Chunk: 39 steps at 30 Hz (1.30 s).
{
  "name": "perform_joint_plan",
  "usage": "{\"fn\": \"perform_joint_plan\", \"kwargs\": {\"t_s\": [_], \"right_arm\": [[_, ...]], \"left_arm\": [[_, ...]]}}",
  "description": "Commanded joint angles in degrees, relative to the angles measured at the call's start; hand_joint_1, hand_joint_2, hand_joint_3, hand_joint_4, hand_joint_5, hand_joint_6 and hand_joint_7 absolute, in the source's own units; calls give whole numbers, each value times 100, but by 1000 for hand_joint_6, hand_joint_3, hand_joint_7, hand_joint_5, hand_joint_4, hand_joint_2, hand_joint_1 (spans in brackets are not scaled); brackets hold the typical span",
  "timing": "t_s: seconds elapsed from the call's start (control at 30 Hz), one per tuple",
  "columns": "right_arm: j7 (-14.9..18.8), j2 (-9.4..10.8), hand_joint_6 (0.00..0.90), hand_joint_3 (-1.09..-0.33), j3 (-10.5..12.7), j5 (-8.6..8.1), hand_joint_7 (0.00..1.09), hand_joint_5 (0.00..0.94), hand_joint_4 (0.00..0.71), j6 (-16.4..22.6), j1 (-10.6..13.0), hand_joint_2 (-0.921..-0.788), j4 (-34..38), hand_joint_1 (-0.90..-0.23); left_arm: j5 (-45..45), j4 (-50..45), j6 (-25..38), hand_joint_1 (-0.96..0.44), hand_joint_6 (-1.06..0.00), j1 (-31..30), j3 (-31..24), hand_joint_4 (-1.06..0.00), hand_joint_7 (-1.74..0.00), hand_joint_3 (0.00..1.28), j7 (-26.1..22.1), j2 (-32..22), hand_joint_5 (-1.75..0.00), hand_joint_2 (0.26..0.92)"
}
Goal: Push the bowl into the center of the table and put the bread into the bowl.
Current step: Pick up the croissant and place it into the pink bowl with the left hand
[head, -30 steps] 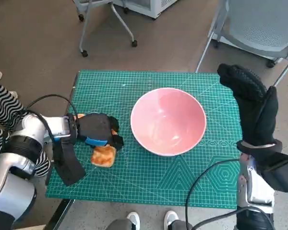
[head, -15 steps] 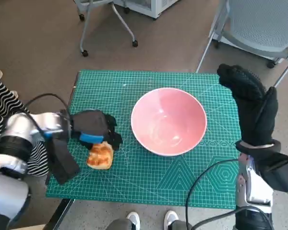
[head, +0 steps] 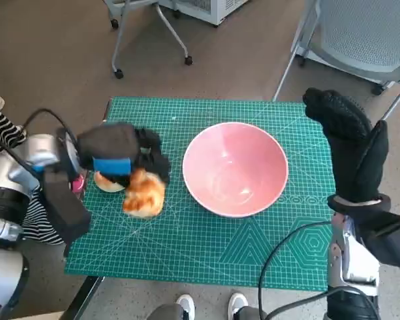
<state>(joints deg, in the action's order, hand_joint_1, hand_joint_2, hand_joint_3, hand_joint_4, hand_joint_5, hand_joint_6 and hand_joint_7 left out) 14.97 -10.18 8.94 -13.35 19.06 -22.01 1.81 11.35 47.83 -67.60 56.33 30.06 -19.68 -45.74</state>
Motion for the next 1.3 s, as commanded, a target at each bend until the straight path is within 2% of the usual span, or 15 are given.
{"fn": "perform_joint_plan", "kwargs": {"t_s": [0.03,0.17,0.33,0.5,0.67,0.87,1.17,1.3], "right_arm": [[49,-59,129,-684,62,-67,523,2,223,-61,17,-921,140,-699],[35,-62,128,-685,68,-67,523,4,228,-67,18,-921,135,-697],[2,-65,128,-685,63,-42,523,4,229,-69,52,-921,84,-693],[-34,-55,127,-686,49,15,523,1,224,-46,104,-921,24,-689],[-70,-37,127,-686,55,51,524,0,218,-33,170,-921,-34,-687],[-109,-32,127,-686,61,59,524,0,215,-41,264,-921,-133,-681],[-171,-41,127,-686,75,66,524,0,208,-78,384,-921,-303,-678],[-203,-48,127,-685,97,77,524,0,204,-66,432,-921,-347,-684]], "left_arm": [[-1438,-635,449,0,-653,84,-616,-699,-1227,52,-628,211,-1064,920],[-1483,-550,426,0,-643,305,-840,-705,-1227,53,-742,664,-1070,920],[-1182,-942,1002,0,-625,409,-1102,-692,-1245,66,-721,1111,-1087,920],[-701,-1067,1526,1,-690,482,-1202,-755,-1171,26,-588,1567,-1022,912],[13,-562,1675,1,-743,650,-1184,-767,-1119,9,-189,2061,-998,906],[432,301,1612,1,-713,761,-1150,-718,-1168,23,149,2624,-1033,918],[1208,1083,1722,0,-662,1011,-933,-686,-1233,55,703,3024,-1056,920],[1413,1297,1972,0,-643,1080,-841,-662,-1241,72,624,3144,-1094,920]]}}
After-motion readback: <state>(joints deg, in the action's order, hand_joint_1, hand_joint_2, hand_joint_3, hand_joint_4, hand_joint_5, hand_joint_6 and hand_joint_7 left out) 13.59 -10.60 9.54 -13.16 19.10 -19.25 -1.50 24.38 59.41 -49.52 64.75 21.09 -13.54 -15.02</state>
